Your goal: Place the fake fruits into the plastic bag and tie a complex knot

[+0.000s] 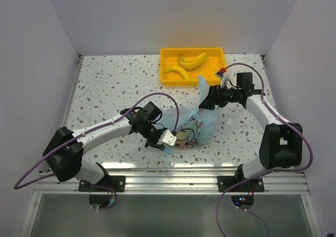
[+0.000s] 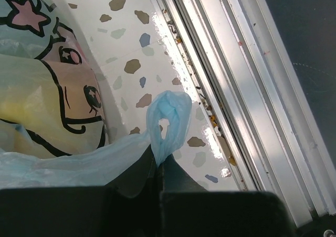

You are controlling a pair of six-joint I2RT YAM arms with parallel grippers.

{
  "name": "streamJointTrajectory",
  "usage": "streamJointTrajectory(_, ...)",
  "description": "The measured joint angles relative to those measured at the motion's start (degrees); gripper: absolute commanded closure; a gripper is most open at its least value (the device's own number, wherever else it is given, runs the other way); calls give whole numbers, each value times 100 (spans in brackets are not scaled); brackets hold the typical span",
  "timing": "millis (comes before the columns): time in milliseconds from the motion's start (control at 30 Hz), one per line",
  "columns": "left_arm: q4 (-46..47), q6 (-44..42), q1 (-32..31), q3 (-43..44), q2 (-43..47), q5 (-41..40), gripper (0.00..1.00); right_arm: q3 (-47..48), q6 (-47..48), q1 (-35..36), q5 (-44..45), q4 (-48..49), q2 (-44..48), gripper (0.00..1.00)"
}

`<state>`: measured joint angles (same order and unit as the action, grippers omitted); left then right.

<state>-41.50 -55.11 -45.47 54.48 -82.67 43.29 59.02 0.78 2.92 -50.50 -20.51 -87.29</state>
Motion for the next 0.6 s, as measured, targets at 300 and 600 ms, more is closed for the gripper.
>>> streamJointTrajectory(300, -15, -2, 0, 0, 50, 0, 100, 1462, 1478, -466, -223, -2046, -264, 1)
streamJointTrajectory(600, -42, -15, 0, 2, 50, 0, 100, 1381, 1917, -407, -852, -2645, -448, 1)
